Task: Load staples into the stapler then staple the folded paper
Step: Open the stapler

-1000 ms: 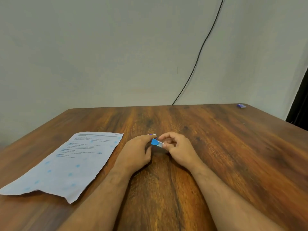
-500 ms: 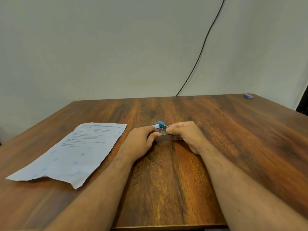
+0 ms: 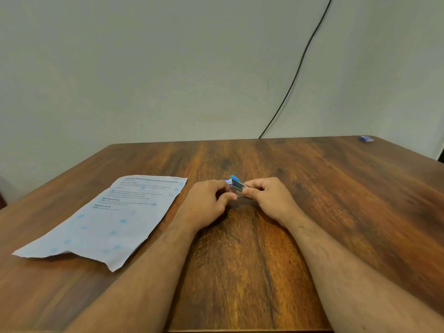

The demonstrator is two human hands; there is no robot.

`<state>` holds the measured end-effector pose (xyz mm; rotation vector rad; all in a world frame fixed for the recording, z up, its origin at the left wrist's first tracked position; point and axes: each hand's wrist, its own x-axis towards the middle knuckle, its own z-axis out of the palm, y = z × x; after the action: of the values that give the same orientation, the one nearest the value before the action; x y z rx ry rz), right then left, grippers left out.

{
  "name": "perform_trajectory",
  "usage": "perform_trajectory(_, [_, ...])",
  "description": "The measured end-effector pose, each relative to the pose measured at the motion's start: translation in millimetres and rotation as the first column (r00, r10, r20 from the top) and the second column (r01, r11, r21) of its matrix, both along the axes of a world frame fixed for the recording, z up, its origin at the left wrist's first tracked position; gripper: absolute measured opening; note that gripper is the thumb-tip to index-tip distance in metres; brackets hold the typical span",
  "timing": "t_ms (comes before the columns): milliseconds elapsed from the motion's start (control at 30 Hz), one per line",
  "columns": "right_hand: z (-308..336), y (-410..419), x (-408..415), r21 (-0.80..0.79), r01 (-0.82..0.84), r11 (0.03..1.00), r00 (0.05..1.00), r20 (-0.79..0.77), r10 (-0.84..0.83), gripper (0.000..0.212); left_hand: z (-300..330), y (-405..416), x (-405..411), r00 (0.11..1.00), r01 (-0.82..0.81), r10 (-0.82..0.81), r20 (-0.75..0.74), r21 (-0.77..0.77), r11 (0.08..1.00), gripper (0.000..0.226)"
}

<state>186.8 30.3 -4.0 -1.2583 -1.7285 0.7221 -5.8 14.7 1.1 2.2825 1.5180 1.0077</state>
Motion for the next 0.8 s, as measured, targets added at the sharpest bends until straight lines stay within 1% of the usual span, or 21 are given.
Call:
perform_trajectory(100, [0.6,-1.9,-1.7,0.001,-0.013,1.000,1.000,0.021,0.013,0.016,-0.5,-0.9,0.8,1.000,-0.015,0.015,-0.001,-0.005,1.000,0.009])
perform_trajectory(167, [0.8,-2.3,-2.6,0.011,0.003,1.000,1.000,-0.008,-0.003,0.017,0.7,-2.1,1.7,1.000,-0.027,0.027,-0.013,-0.028,0.999,0.008])
perform_trajectory(267, [4.2,-1.5,-0.9,0.003,0.101,0.995,0.980,-0.174,-0.099,0.016,2.2,-2.9,2.6,0.998,-0.051,0.050,-0.026,-0.056,0.997,0.007])
perform_trajectory(333, [6.1,-2.3,-0.2,-0.029,0.100,0.995,0.956,-0.273,-0.104,0.015,1.3,-1.1,1.6,0.997,-0.070,0.069,-0.015,-0.059,0.996,0.007])
perform_trajectory(400, [7.6,-4.1,0.5,-0.055,0.083,0.995,0.939,-0.330,-0.097,0.012,-0.7,2.5,-0.3,0.995,-0.095,0.094,-0.021,-0.063,0.994,0.010])
perform_trajectory(500, [7.7,-4.3,1.0,-0.066,0.077,0.995,0.924,-0.370,-0.096,0.009,-2.8,5.1,-1.8,0.992,-0.118,0.116,-0.041,-0.049,0.992,0.023])
perform_trajectory(567, [7.1,-3.4,1.0,-0.063,0.085,0.994,0.917,-0.386,-0.103,0.011,-3.0,4.1,-0.9,0.992,-0.123,0.123,-0.012,-0.009,0.992,0.028])
perform_trajectory(700, [5.5,-1.1,1.1,-0.054,0.098,0.994,0.905,-0.410,-0.112,0.014,-1.3,0.3,0.4,0.989,-0.132,0.121,0.084,0.137,0.982,0.024])
perform_trajectory(800, [4.6,0.7,3.1,-0.089,0.122,0.989,0.885,-0.442,-0.149,0.014,0.7,-2.5,-1.1,0.973,-0.153,0.125,0.195,0.138,0.978,0.025])
